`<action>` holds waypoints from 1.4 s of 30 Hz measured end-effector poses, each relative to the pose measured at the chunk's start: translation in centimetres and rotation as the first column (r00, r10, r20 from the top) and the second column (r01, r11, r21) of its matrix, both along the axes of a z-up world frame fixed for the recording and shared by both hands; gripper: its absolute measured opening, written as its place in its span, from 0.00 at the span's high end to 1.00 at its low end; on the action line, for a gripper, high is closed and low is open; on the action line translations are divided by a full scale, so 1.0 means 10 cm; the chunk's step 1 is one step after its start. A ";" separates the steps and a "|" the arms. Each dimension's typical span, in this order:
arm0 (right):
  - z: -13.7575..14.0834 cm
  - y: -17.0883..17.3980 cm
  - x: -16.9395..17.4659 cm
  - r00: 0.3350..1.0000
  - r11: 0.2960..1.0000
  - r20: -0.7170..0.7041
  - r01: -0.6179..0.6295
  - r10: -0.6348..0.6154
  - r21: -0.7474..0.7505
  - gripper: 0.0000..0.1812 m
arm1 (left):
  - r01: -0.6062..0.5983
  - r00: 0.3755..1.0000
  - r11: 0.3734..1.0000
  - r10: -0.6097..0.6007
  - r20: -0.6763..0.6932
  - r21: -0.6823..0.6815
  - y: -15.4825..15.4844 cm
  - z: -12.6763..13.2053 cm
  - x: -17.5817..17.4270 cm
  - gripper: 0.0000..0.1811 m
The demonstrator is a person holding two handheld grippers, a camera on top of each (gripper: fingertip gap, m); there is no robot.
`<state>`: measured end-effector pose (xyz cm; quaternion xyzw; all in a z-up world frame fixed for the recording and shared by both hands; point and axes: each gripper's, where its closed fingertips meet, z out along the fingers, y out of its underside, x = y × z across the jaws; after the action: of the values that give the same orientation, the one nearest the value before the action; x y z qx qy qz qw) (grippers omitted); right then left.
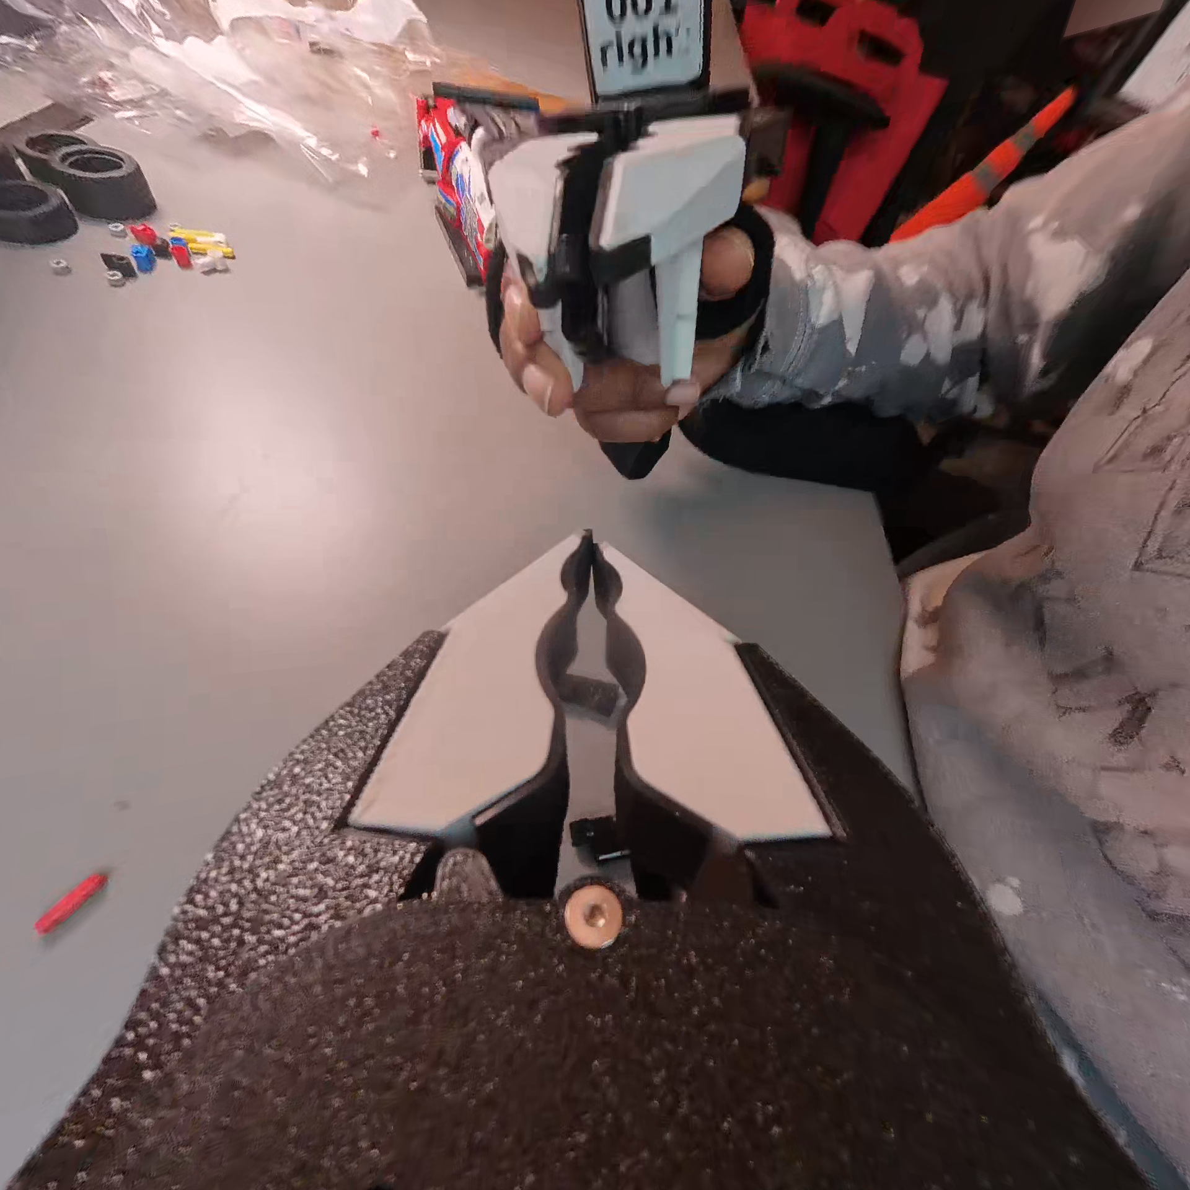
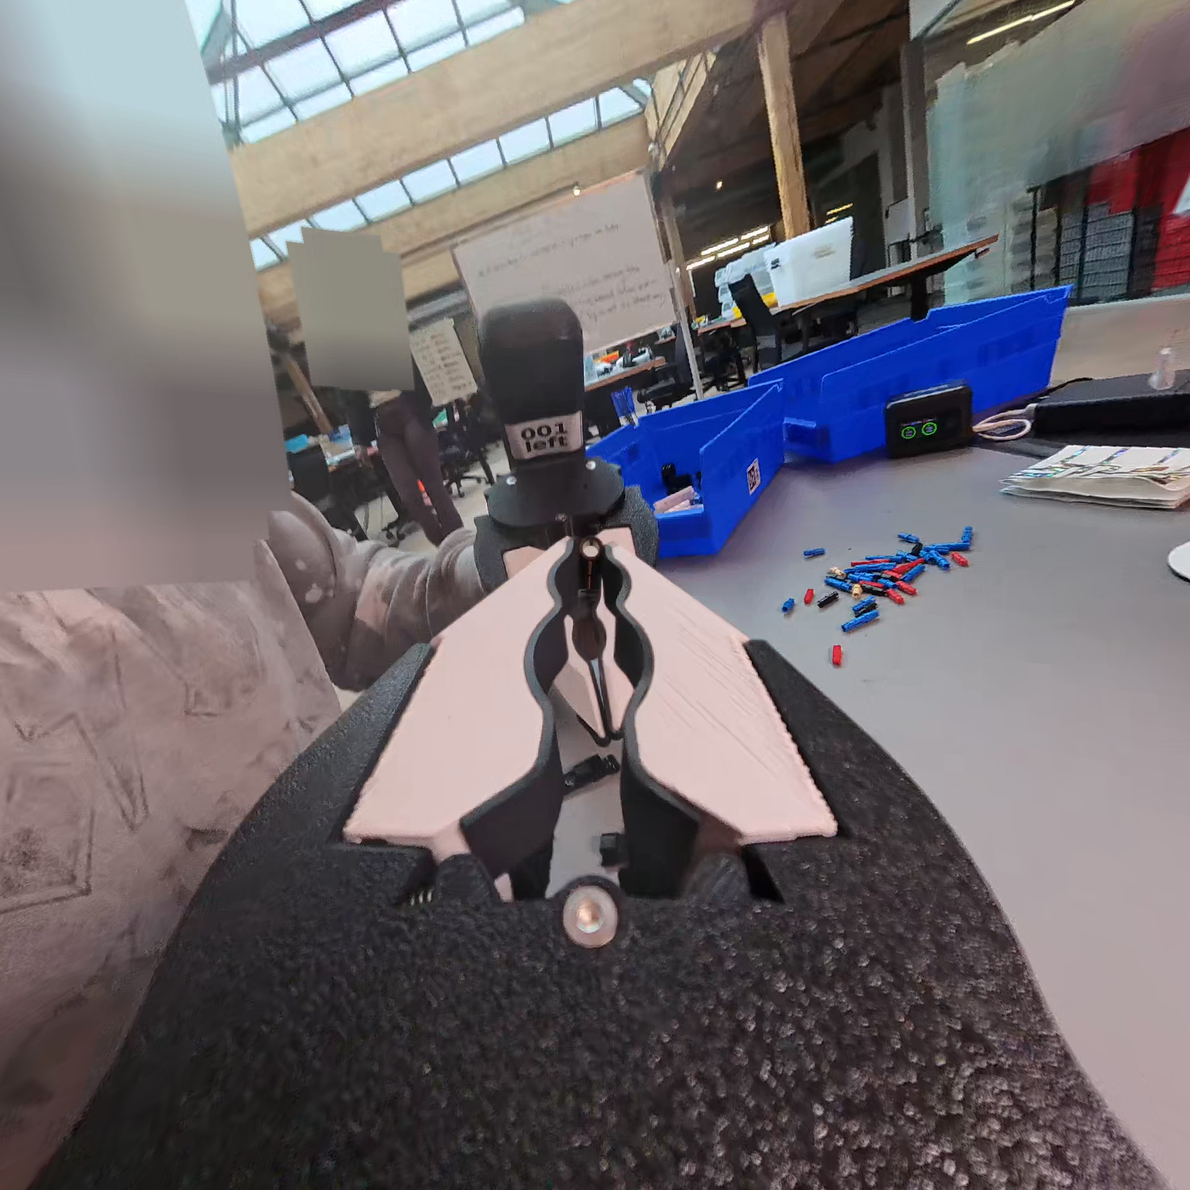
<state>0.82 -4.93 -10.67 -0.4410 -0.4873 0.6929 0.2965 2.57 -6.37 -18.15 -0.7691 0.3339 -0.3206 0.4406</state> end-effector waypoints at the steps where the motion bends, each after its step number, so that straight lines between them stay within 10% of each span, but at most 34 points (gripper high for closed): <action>1: 0.03 0.07 0.00 1.000 0.999 -0.010 0.014 -0.014 -0.051 0.97 | -0.010 0.997 1.000 0.010 0.082 -0.006 0.02 0.09 0.00 1.00; 7: 0.04 0.31 -0.08 0.999 0.904 -0.005 0.047 -0.054 -0.425 0.97 | -0.096 0.869 0.995 0.101 0.485 -0.035 0.15 0.60 -0.20 0.83; 13: -0.03 0.15 -0.21 1.000 0.814 -0.010 -0.025 0.024 -0.581 0.97 | -0.109 0.823 0.991 0.132 0.553 -0.074 0.21 0.64 -0.22 0.87; 42: -0.12 0.05 -0.19 0.987 0.974 0.156 0.075 -0.042 -0.212 0.96 | -0.079 0.801 0.993 0.113 0.588 -0.083 0.18 0.51 -0.19 0.98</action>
<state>-1.04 -4.40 -11.91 -0.5359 -0.4164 0.6977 0.2293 0.65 -4.52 -13.03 -0.6587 0.1320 -0.5304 0.5172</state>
